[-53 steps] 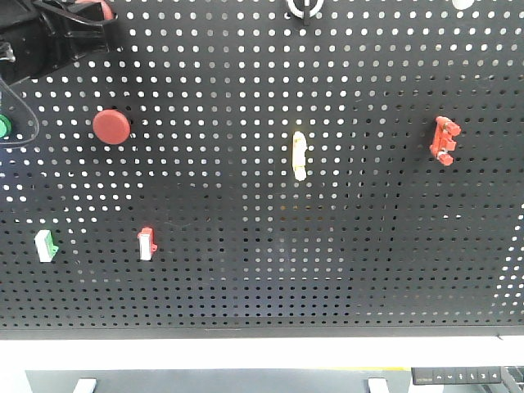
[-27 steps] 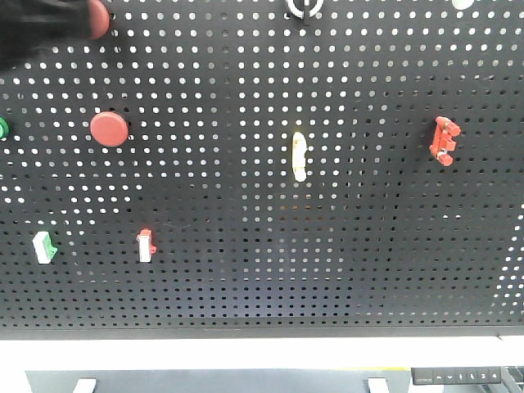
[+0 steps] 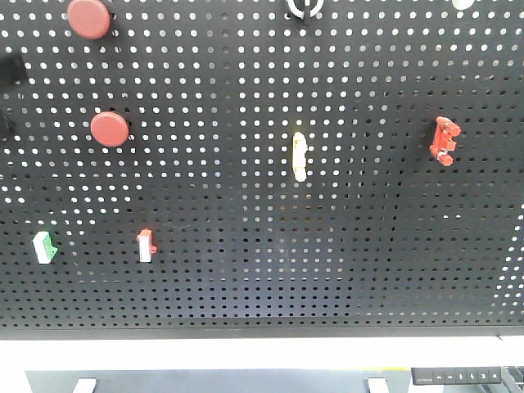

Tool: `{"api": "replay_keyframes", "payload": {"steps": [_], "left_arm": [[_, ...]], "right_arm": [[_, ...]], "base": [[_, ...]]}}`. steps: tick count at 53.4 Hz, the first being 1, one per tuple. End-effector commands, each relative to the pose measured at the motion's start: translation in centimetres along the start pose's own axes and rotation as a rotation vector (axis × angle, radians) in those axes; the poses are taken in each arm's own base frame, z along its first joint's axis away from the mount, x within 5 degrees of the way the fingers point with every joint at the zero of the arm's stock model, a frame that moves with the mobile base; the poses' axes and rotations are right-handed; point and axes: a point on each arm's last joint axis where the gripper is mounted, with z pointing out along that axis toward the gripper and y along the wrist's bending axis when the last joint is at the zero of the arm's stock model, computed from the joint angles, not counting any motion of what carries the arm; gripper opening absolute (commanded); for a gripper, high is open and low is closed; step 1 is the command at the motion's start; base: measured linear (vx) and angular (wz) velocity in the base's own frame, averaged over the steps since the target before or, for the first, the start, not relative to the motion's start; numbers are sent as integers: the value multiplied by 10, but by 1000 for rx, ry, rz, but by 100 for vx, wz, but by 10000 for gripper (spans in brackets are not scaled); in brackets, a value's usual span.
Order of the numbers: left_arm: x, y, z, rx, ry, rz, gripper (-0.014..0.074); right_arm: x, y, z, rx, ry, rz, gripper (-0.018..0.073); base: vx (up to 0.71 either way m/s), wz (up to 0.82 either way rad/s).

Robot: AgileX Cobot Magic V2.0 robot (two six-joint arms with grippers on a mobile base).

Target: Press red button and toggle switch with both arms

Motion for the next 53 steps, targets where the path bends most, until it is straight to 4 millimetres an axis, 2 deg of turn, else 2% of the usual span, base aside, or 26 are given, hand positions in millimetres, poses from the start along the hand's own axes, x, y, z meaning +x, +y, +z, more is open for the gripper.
{"api": "replay_keyframes", "payload": {"steps": [1, 7, 19, 30, 34, 44, 53], "left_arm": [[-20, -1, -5, 12, -131, -9, 1], [-20, -1, -5, 12, -131, -9, 1], [-19, -1, -5, 12, -130, -9, 2], [-19, -1, -5, 12, -129, -9, 2], [-19, -1, -5, 12, -129, -8, 2], [-19, -1, -5, 12, -129, -8, 2], [-19, -1, -5, 12, -129, -8, 2]], "right_arm": [[-34, 7, 14, -74, -175, -23, -3], [-46, 25, 42, -196, -177, -53, -3], [-63, 86, 103, -429, -189, -15, -3], [-71, 130, 148, -495, -170, 10, -3], [-73, 143, 157, -512, -168, 18, -3], [-71, 156, 179, -510, -168, 23, -3], [-76, 154, 191, -465, -138, 10, -3]], "base": [[0, 0], [0, 0], [0, 0], [0, 0], [0, 0], [0, 0], [0, 0]]}}
